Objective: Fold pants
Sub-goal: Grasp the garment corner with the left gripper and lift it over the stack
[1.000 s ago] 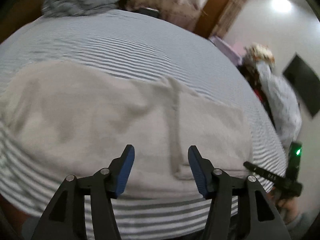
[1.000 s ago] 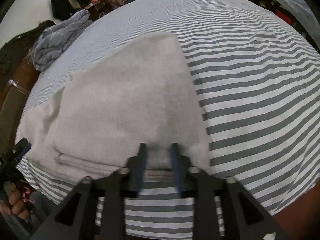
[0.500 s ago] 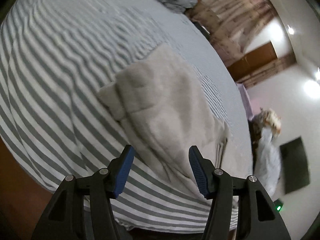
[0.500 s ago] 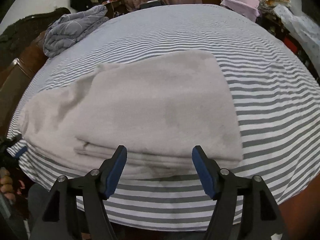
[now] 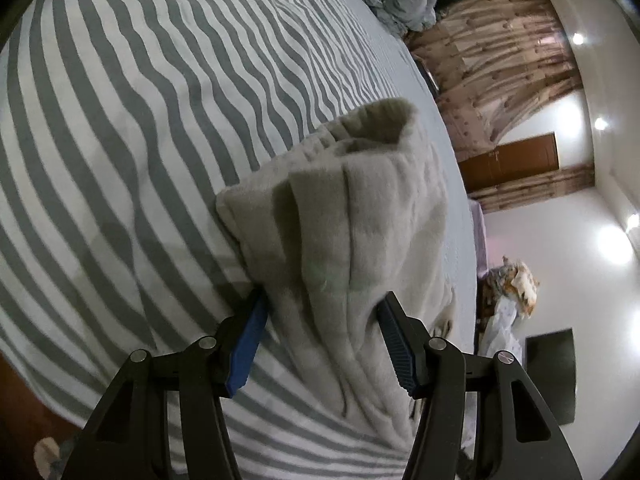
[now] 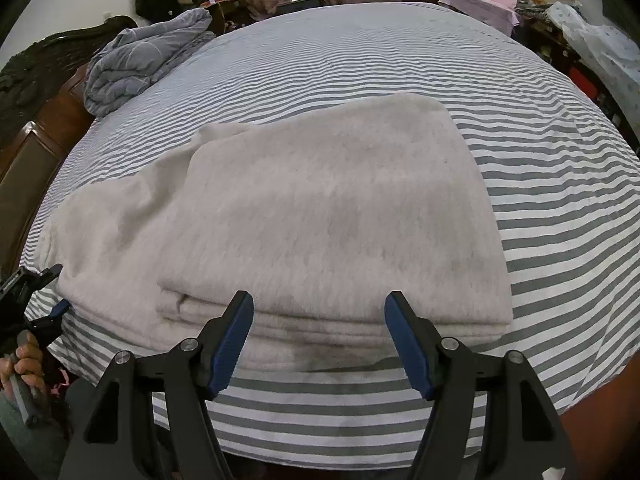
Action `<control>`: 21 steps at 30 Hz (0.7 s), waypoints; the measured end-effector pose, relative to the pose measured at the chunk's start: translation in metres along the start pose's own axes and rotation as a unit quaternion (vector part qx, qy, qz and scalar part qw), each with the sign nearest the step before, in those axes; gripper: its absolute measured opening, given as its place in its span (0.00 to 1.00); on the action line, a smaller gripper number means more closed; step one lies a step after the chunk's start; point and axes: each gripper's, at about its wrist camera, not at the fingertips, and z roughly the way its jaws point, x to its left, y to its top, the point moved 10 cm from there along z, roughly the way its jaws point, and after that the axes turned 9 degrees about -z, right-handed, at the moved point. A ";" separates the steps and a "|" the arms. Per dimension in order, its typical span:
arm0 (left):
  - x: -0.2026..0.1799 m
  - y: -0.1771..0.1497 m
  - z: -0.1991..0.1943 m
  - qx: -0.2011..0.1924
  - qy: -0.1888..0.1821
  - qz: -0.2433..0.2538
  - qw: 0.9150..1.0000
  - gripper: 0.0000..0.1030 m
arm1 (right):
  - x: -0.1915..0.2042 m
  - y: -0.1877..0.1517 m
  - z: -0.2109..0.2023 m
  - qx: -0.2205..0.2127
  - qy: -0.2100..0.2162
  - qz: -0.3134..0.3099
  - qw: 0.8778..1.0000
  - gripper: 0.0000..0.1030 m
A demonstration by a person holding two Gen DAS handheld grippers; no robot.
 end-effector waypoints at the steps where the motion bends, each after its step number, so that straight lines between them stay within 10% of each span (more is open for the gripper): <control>1: -0.001 0.002 0.002 -0.001 -0.003 -0.005 1.000 0.57 | -0.001 0.001 0.001 0.001 -0.001 0.001 1.000 0.64; 8: -0.010 0.004 0.009 -0.026 -0.011 -0.025 0.999 0.63 | 0.000 0.009 0.012 0.005 -0.020 -0.010 1.000 0.64; 15: -0.019 -0.003 0.007 -0.049 -0.008 0.004 0.999 0.28 | 0.002 0.015 0.028 0.014 -0.029 -0.017 0.999 0.66; 21: -0.032 -0.005 0.003 -0.043 -0.024 0.030 0.998 0.26 | 0.003 0.014 0.034 0.018 -0.028 -0.019 0.999 0.70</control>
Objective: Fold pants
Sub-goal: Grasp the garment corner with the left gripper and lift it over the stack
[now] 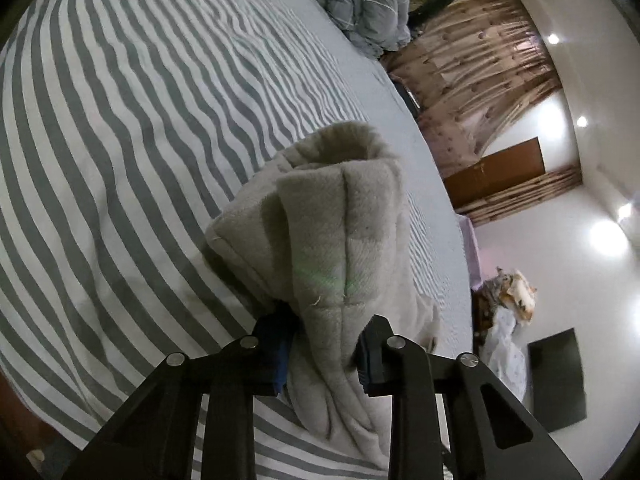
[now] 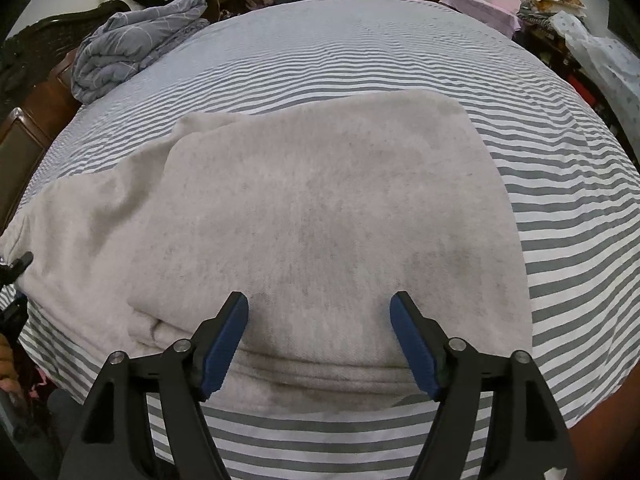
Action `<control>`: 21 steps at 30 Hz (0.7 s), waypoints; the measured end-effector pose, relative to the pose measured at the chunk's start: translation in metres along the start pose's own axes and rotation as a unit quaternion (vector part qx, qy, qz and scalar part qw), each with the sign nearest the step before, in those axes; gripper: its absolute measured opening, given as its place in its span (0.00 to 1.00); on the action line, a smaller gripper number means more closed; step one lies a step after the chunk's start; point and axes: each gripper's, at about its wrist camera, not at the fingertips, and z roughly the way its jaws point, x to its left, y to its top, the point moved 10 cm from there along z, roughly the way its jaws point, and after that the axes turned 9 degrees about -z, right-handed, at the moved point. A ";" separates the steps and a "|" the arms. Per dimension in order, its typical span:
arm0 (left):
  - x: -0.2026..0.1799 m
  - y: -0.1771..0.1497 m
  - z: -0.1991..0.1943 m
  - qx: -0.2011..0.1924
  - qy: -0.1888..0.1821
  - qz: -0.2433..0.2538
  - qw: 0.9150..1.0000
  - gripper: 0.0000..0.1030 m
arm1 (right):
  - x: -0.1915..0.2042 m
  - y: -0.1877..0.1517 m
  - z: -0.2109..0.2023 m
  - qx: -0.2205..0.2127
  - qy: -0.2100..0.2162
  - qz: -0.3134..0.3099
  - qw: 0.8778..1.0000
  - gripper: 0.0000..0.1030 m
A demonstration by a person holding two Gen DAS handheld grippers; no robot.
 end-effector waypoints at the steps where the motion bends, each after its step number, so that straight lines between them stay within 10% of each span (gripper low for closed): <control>1: 0.004 0.002 0.001 0.005 -0.002 -0.007 1.000 0.26 | 0.001 0.000 0.001 0.000 0.000 -0.002 1.000 0.71; 21: 0.024 0.004 0.011 0.030 0.000 -0.042 0.999 0.47 | 0.007 -0.001 0.005 -0.008 -0.001 -0.012 1.000 0.81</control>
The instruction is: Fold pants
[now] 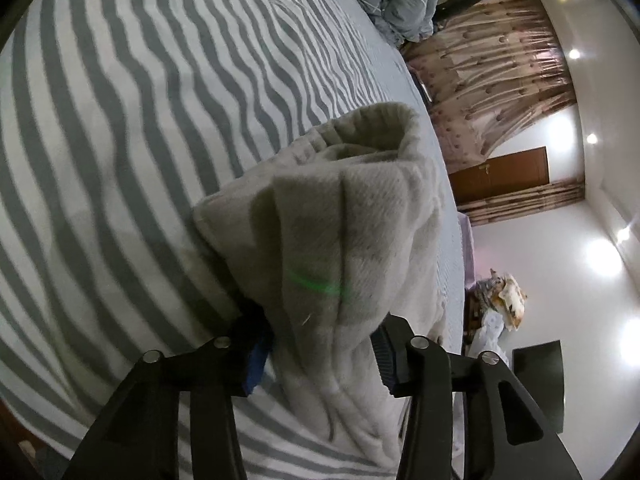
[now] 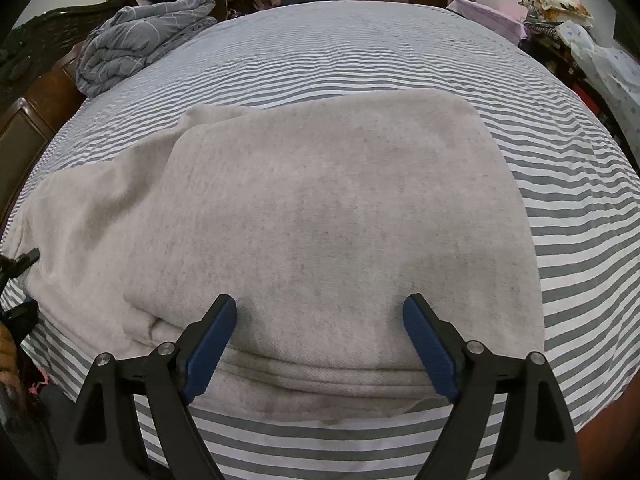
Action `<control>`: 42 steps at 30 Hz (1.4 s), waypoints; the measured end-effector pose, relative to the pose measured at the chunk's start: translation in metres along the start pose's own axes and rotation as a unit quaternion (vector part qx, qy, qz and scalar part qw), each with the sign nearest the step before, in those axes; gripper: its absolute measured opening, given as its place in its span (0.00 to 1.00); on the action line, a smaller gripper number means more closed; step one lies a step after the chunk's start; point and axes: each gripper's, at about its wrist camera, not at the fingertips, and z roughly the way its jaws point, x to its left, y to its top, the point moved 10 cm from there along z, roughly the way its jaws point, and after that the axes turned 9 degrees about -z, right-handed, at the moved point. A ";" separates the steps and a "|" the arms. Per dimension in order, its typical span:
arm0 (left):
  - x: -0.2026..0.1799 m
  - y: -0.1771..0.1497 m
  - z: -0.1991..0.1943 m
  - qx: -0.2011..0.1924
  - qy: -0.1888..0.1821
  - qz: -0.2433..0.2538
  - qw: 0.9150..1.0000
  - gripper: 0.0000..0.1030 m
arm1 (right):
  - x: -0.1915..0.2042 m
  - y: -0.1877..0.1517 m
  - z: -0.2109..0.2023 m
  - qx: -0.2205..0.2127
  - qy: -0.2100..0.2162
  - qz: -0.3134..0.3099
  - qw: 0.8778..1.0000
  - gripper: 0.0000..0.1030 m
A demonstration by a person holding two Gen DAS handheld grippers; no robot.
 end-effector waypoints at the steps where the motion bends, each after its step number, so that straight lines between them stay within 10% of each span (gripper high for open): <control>1: -0.002 0.000 0.002 -0.004 -0.002 -0.001 1.000 0.47 | 0.000 0.000 -0.001 0.000 0.002 0.002 1.000 0.81; 11: -0.032 -0.010 -0.004 -0.037 0.005 0.058 0.998 0.22 | 0.000 -0.001 0.010 0.017 -0.045 -0.057 0.997 0.88; 21: -0.142 -0.060 -0.016 -0.064 0.020 0.182 0.981 0.18 | -0.030 0.007 -0.027 -0.022 0.040 0.029 0.999 0.85; 33: -0.286 -0.234 0.043 -0.011 0.017 0.397 0.918 0.17 | -0.152 -0.025 -0.064 -0.055 0.082 0.182 0.978 0.85; 42: -0.250 -0.378 0.156 0.063 0.095 0.514 0.850 0.18 | -0.217 -0.067 -0.064 -0.048 0.076 0.234 0.968 0.85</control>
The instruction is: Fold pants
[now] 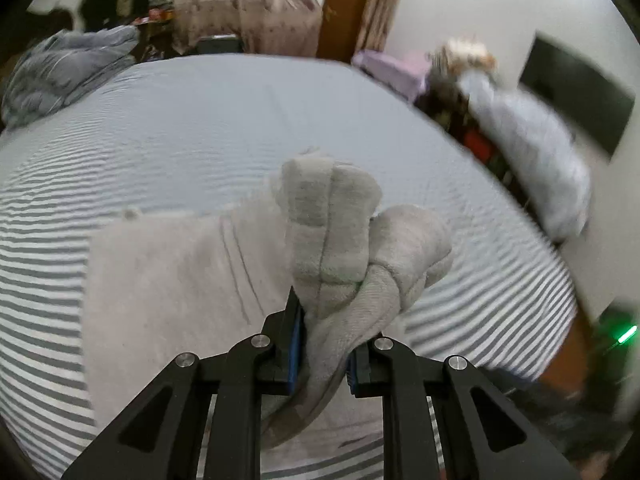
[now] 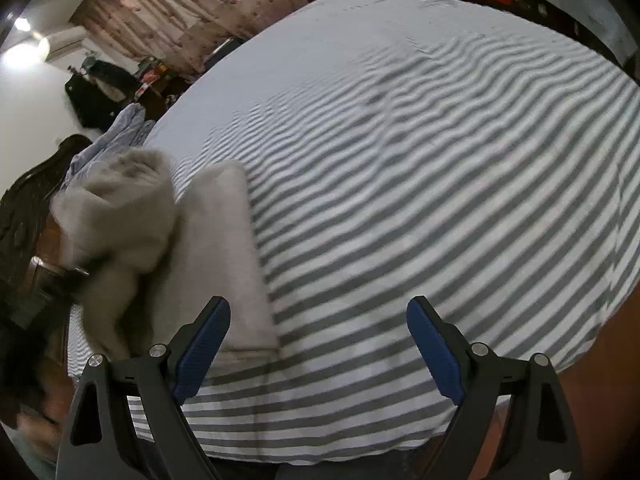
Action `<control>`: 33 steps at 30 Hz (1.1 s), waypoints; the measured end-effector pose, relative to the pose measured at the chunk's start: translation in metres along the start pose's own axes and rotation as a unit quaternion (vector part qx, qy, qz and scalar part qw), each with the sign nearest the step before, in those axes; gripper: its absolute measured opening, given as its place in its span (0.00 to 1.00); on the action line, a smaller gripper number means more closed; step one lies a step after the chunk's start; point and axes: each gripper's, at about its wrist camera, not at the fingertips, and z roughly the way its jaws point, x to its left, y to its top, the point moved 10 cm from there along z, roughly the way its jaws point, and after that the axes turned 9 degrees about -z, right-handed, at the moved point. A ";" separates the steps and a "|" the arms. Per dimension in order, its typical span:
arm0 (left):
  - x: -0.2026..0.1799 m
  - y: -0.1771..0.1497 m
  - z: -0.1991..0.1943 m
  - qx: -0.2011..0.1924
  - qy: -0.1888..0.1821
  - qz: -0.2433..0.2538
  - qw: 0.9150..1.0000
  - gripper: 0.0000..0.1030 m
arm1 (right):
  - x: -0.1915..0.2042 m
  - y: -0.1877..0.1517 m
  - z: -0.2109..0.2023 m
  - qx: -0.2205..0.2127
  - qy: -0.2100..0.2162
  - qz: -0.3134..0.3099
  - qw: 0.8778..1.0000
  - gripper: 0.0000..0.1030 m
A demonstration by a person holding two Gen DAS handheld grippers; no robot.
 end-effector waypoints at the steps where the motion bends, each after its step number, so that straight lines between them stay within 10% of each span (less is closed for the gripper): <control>1: -0.004 -0.009 0.010 0.005 0.009 0.011 1.000 0.18 | -0.006 -0.002 0.000 0.001 0.002 0.006 1.000 0.85; 14: -0.006 -0.049 0.001 0.011 0.024 0.066 0.997 0.36 | -0.001 -0.011 0.015 0.011 0.028 0.014 0.999 0.85; 19: 0.003 -0.060 -0.021 0.024 -0.037 0.025 0.999 0.70 | 0.013 -0.010 0.012 0.008 0.043 0.003 0.999 0.85; 33: 0.116 -0.049 -0.067 -0.008 0.018 -0.094 0.995 0.70 | 0.106 -0.018 0.034 0.022 0.146 -0.051 0.988 0.85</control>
